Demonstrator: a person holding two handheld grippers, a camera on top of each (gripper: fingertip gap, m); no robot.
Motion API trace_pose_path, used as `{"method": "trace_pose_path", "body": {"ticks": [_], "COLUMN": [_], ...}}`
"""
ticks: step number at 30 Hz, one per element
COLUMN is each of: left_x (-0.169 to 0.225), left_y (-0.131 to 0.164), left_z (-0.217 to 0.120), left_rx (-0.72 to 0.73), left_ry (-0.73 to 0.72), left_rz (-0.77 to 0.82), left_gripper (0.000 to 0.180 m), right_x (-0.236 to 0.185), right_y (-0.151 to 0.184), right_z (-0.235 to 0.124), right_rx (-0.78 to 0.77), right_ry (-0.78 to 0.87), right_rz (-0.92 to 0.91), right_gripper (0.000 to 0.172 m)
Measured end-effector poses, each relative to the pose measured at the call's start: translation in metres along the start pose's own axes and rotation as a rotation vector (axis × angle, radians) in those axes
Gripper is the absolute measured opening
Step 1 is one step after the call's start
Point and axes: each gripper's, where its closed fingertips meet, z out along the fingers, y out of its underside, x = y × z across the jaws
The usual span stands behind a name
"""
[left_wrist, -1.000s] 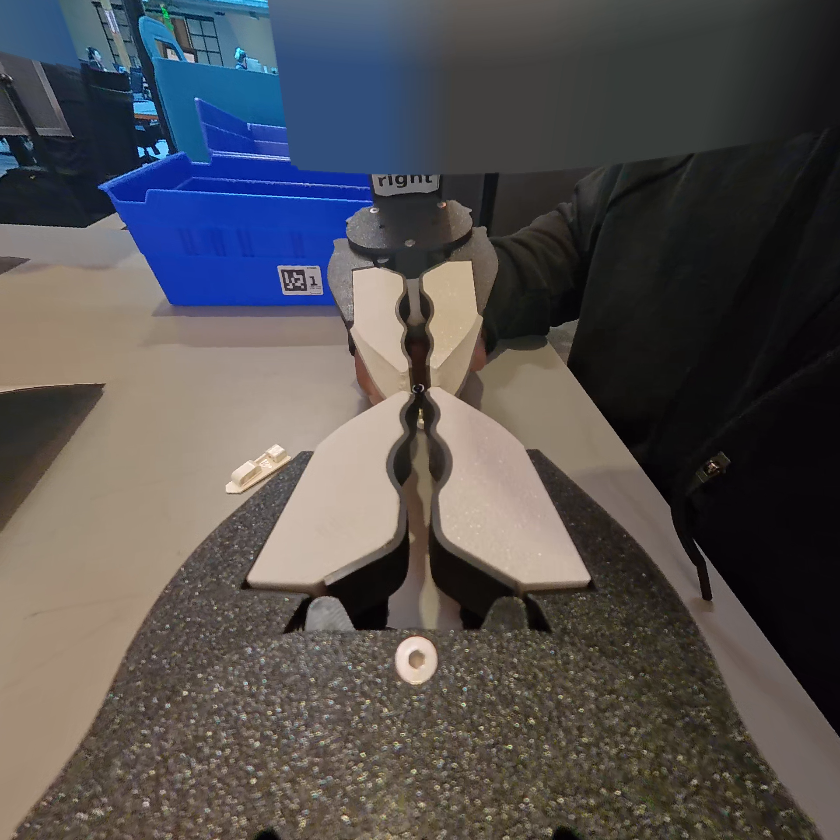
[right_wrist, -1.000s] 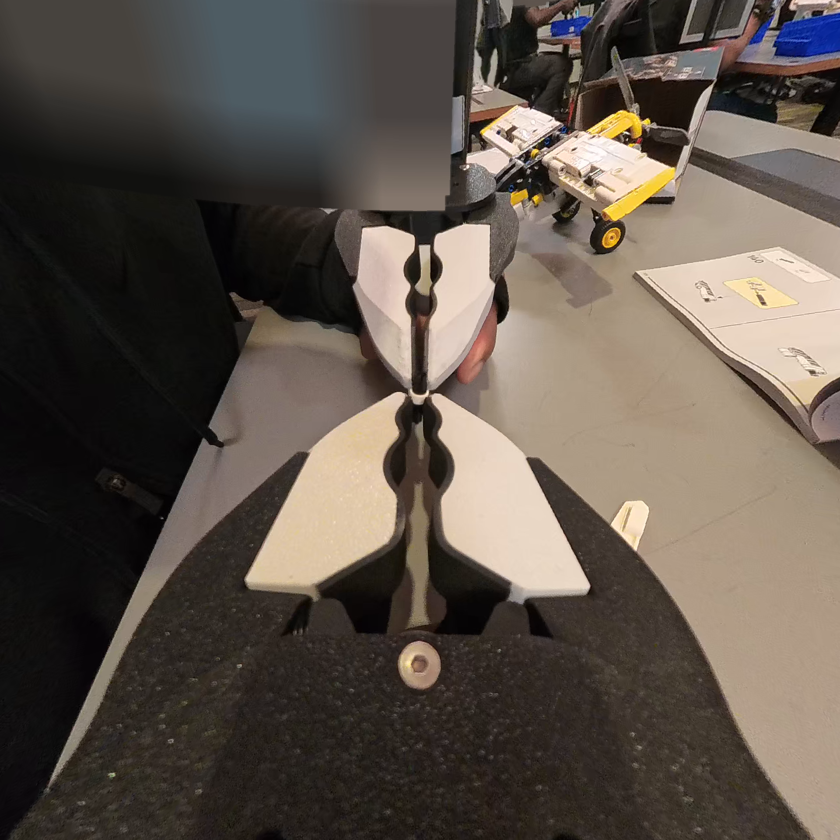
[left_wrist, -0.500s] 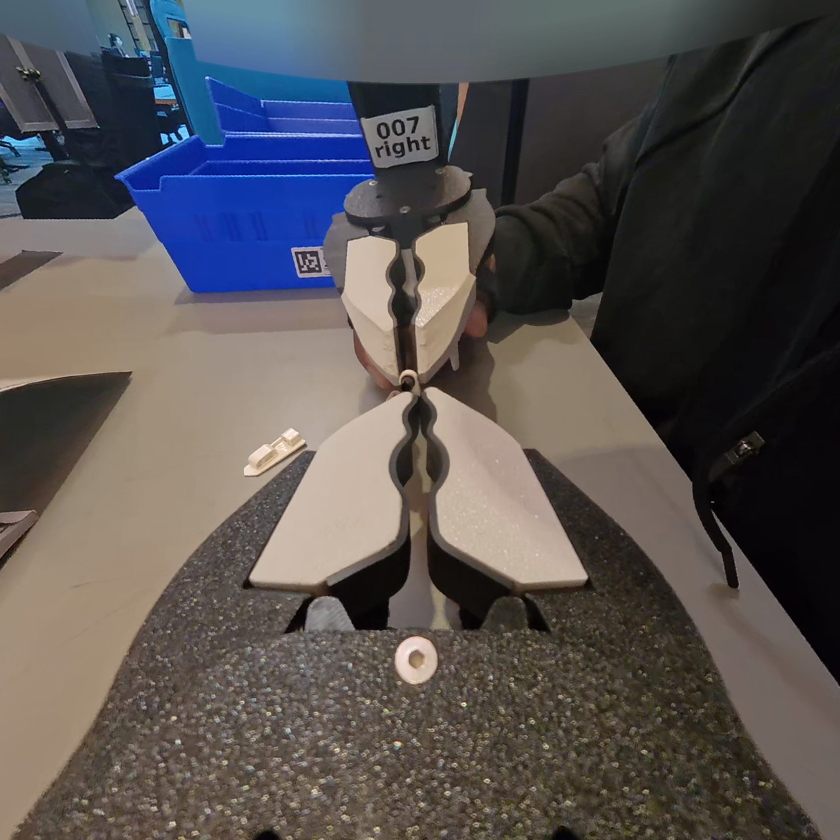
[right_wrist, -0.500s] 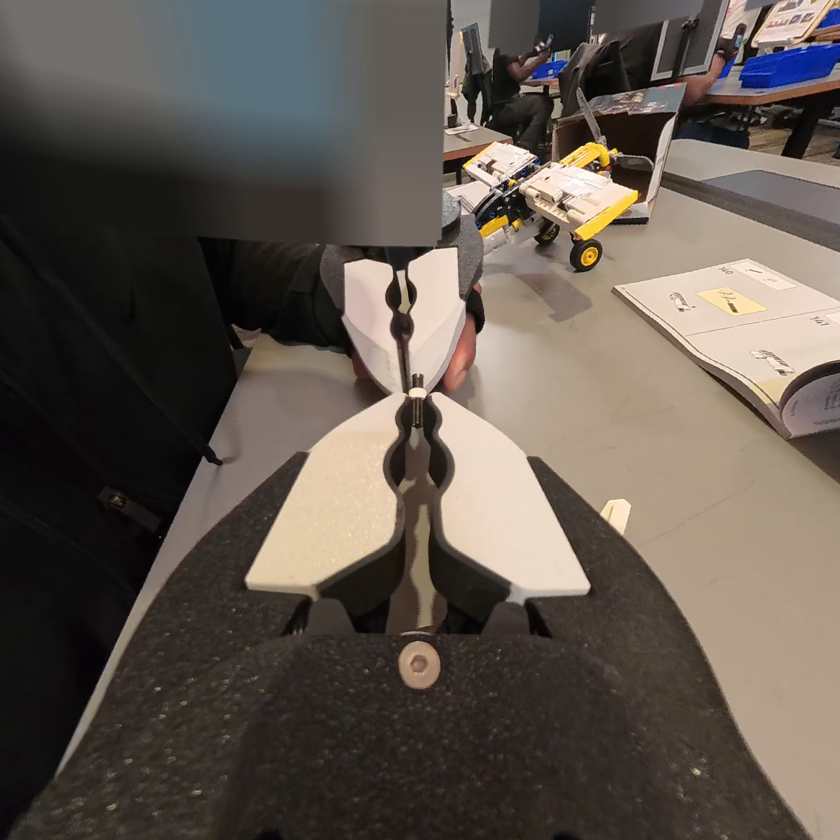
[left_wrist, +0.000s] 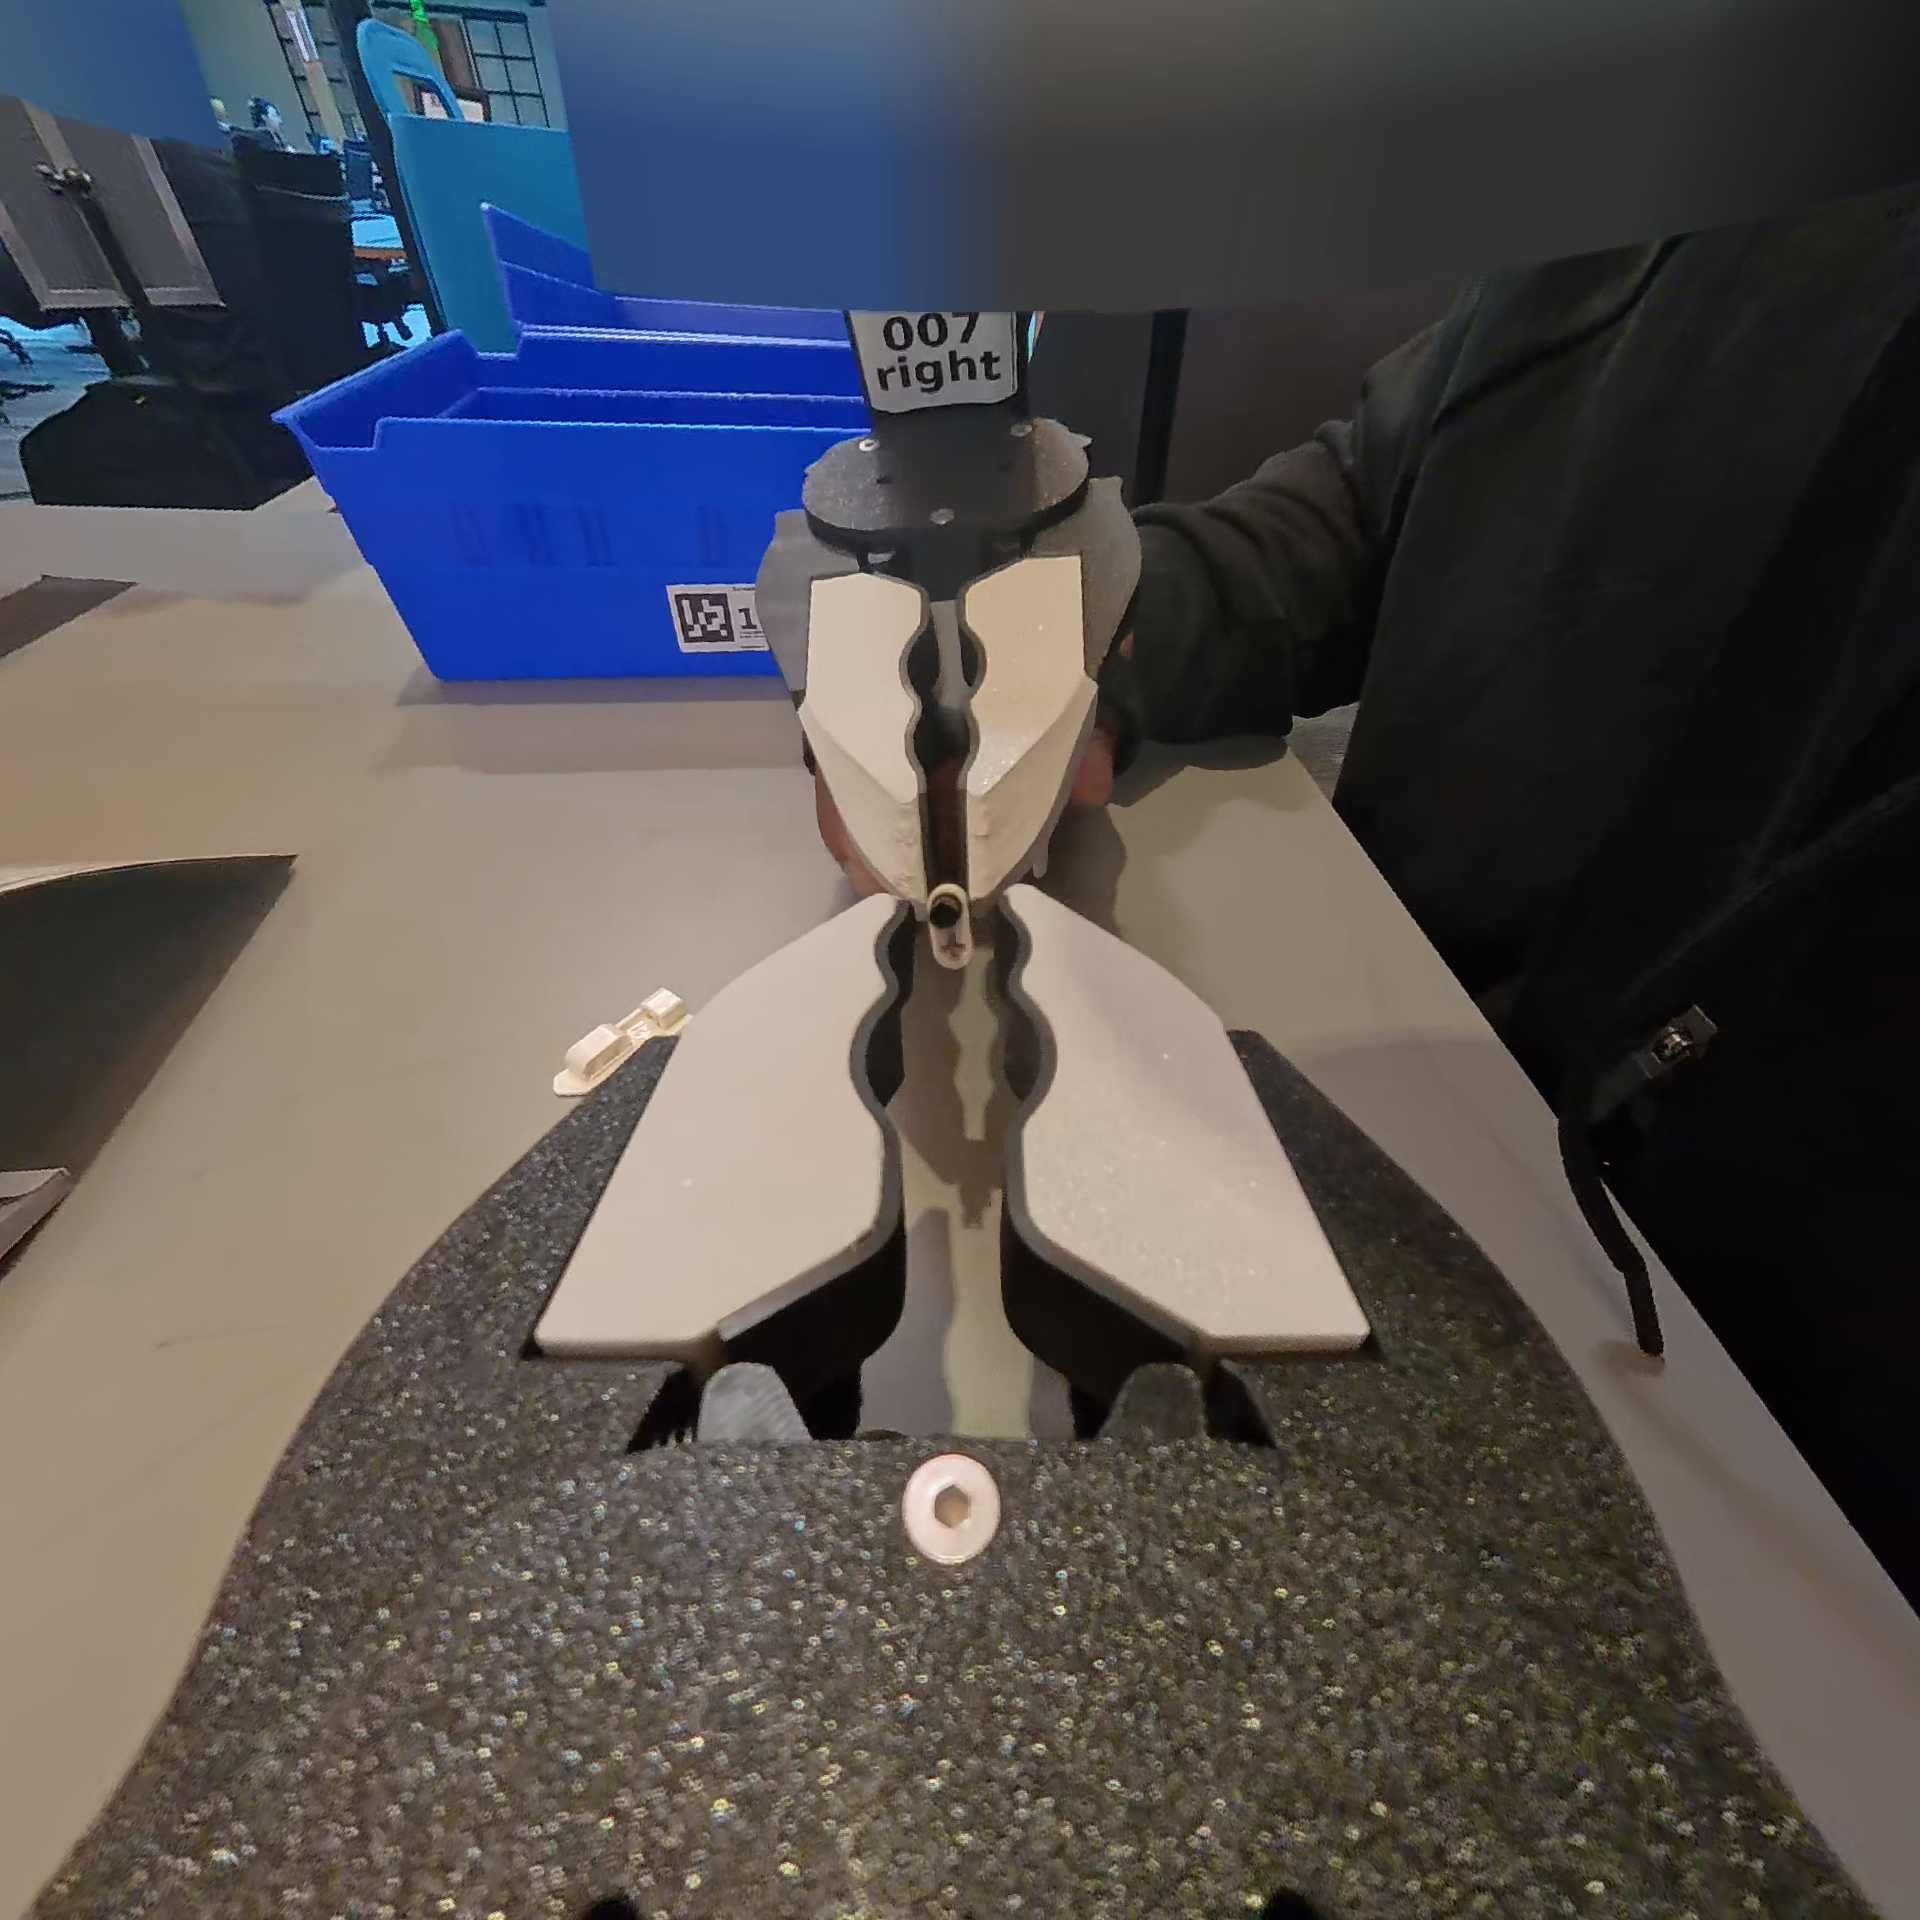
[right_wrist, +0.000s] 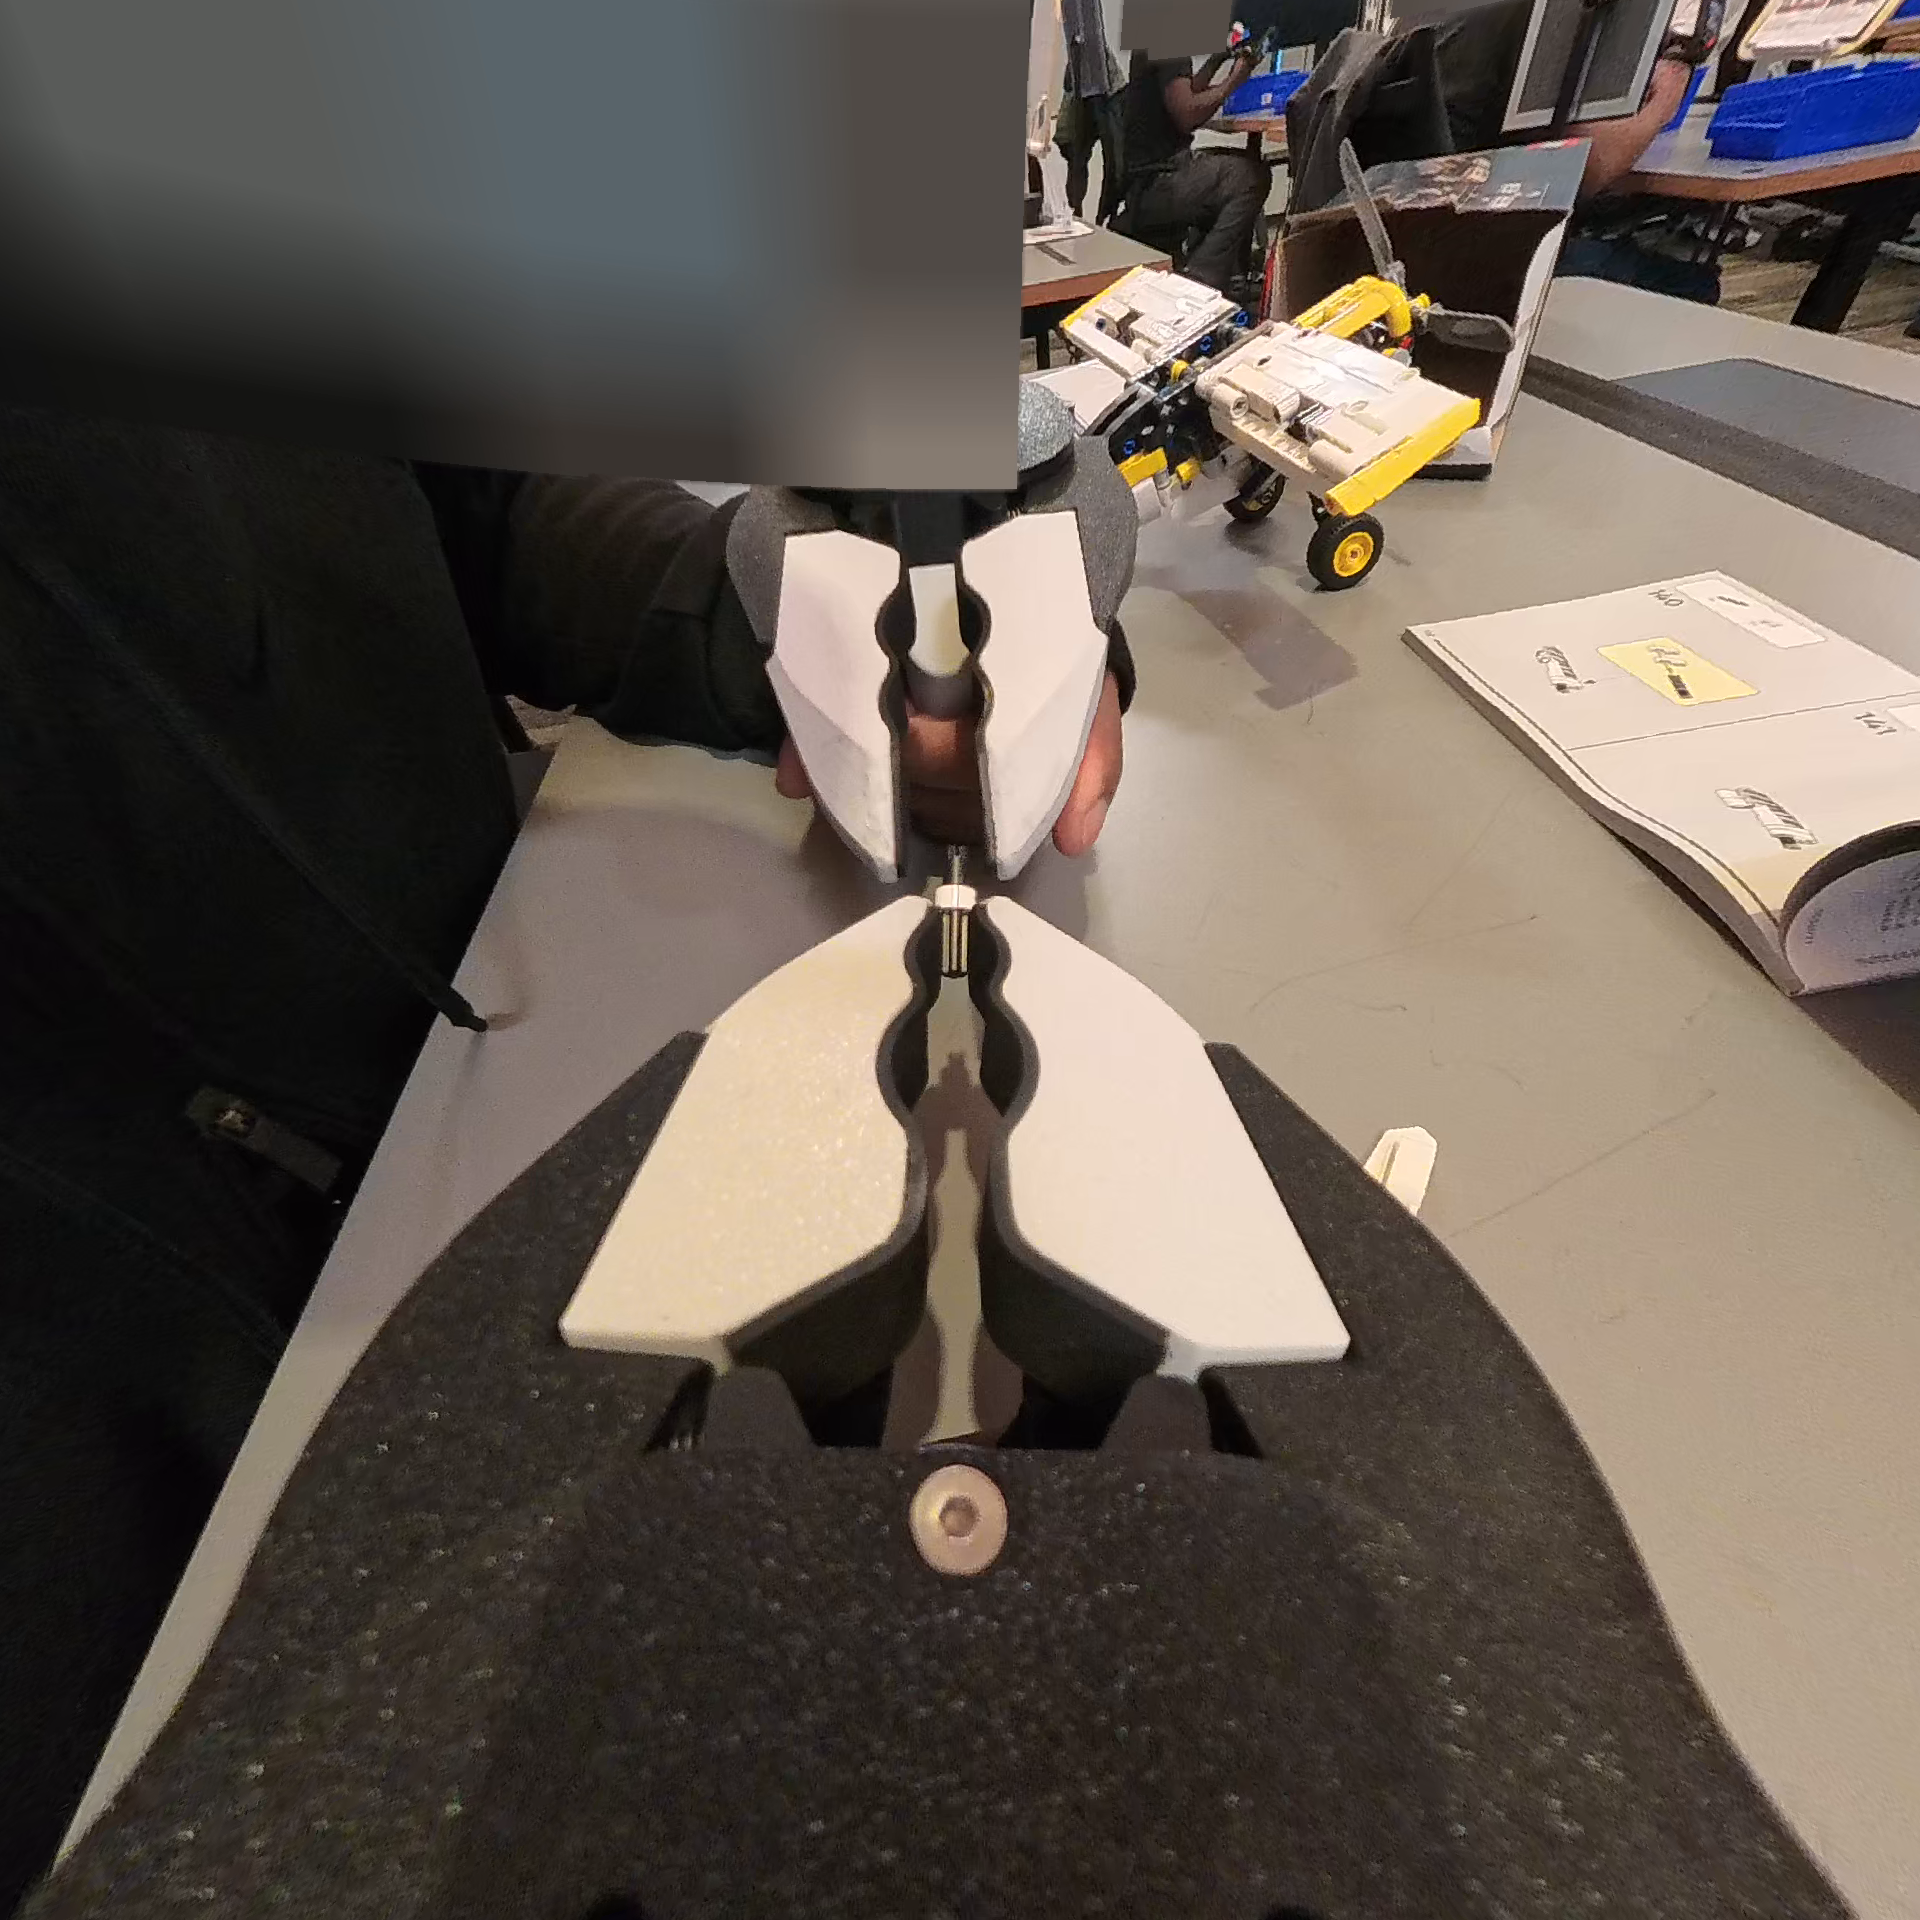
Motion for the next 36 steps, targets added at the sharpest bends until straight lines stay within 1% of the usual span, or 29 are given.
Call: {"method": "trace_pose_path", "body": {"ticks": [7, 17, 21, 23, 26, 29, 32, 36], "left_x": [0.001, -0.001, -0.002, -0.003, -0.005, -0.005, -0.006, -0.006], "left_y": [0.003, 0.004, 0.005, 0.004, 0.004, 0.005, 0.007, 0.010], "left_z": [0.004, 0.004, 0.005, 0.004, 0.002, 0.002, 0.004, 0.005], "left_rx": [-0.026, -0.035, -0.044, -0.037, -0.031, -0.037, -0.056, -0.080], "left_ry": [-0.010, -0.026, -0.051, -0.056, -0.064, -0.063, -0.064, -0.068], "left_rz": [0.015, 0.009, 0.026, 0.024, 0.009, 0.004, 0.000, -0.013], "left_gripper": [0.007, 0.007, 0.007, 0.007, 0.007, 0.007, 0.007, 0.007], "right_x": [-0.002, 0.000, 0.001, 0.004, 0.015, 0.023, 0.026, 0.026], "right_y": [0.002, 0.001, 0.004, 0.009, 0.022, 0.041, 0.057, 0.070], "right_z": [0.002, 0.002, 0.000, -0.005, -0.022, -0.043, -0.053, -0.057], "right_rx": [-0.014, -0.012, -0.054, -0.102, -0.205, -0.297, -0.363, -0.481], "right_ry": [-0.004, 0.010, 0.028, 0.072, 0.217, 0.331, 0.376, 0.386], "right_rz": [-0.017, -0.021, 0.008, -0.016, -0.039, 0.004, 0.070, 0.061], "right_gripper": [0.004, 0.004, 0.005, 0.007, 0.011, 0.011, 0.011, 0.012]}}
